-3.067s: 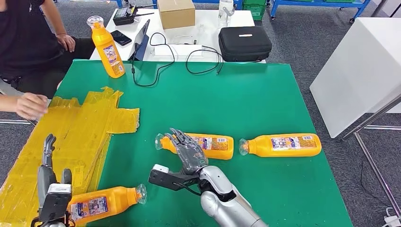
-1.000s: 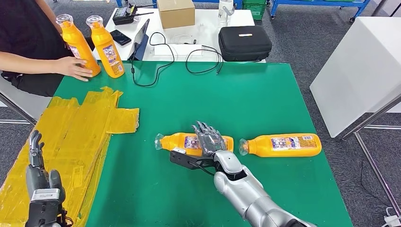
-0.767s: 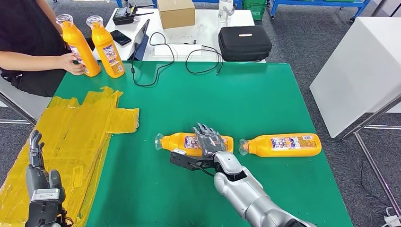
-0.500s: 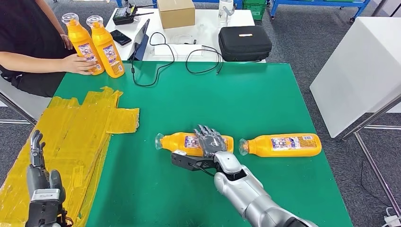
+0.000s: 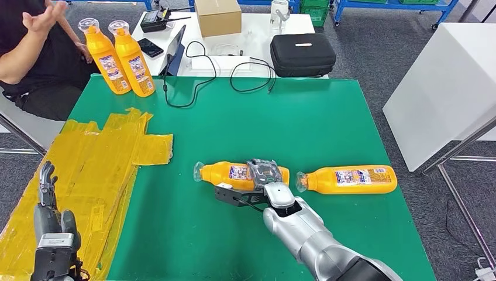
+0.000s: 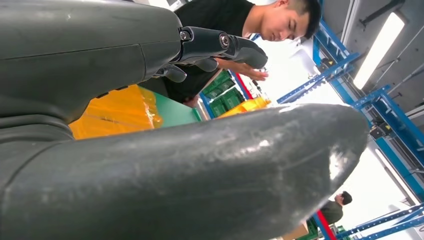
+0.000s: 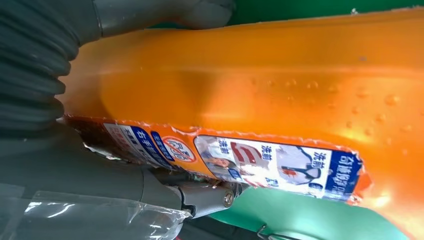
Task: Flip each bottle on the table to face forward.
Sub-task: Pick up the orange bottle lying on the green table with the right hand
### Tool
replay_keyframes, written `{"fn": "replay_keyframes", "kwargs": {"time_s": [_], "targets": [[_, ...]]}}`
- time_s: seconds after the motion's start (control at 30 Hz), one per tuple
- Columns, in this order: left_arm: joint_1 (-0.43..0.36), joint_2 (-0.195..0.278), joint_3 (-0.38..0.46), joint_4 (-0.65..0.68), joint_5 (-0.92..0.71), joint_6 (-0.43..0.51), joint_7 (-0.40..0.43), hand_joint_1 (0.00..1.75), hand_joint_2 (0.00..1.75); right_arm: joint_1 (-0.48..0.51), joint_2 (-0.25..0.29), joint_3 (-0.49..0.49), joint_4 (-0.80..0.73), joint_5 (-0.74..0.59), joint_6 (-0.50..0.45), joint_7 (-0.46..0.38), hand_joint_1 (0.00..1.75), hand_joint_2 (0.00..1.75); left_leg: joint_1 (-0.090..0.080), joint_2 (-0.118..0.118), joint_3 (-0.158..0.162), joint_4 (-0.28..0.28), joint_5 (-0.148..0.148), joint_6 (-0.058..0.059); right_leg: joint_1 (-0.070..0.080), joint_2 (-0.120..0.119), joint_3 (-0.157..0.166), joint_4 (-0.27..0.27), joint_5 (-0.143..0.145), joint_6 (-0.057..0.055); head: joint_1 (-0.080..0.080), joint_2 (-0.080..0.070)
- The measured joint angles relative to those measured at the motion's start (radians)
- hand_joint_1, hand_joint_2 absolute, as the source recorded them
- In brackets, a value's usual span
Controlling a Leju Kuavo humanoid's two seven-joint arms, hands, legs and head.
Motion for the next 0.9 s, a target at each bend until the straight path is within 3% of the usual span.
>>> {"fn": "replay_keyframes", "kwargs": {"time_s": [0.3,0.43,0.57,0.77,0.9], "targets": [[-0.002,0.000,0.016,-0.001,0.015,-0.019,0.001,0.00,0.00,-0.017,0.004,-0.001,0.022,-0.010,0.019,-0.036,1.75,1.75,0.000,0.000,0.001,0.000,0.000,0.000,0.000,0.000,0.003,0.000,0.000,0.000,0.000,0.000],[-0.003,-0.001,0.021,-0.001,0.047,-0.058,0.005,0.00,0.00,0.007,0.005,-0.023,0.005,-0.108,-0.049,-0.173,1.75,1.75,0.000,0.003,0.002,0.000,0.000,0.000,0.000,0.001,0.003,0.000,0.000,0.000,0.000,0.000],[0.002,-0.010,0.036,-0.002,0.177,-0.211,0.032,0.00,1.75,0.106,0.003,-0.055,-0.144,-0.278,-0.071,-0.340,1.75,1.75,0.001,0.003,0.001,0.000,-0.001,0.000,0.001,0.001,0.002,0.000,0.000,0.000,0.000,0.000],[0.047,-0.062,0.084,-0.021,0.412,-0.543,0.108,0.00,1.75,0.300,-0.018,-0.053,-0.468,-0.445,-0.044,-0.403,1.75,1.75,0.002,0.002,-0.005,0.000,-0.001,-0.001,0.001,0.001,-0.004,0.000,0.000,-0.001,0.000,0.000],[0.079,-0.098,0.094,-0.045,0.451,-0.583,0.115,0.00,1.75,0.373,-0.034,-0.029,-0.625,-0.480,-0.045,-0.427,1.75,1.75,0.001,0.003,-0.007,0.000,-0.001,-0.001,0.001,0.001,-0.006,0.000,0.000,0.000,0.000,0.000]]}}
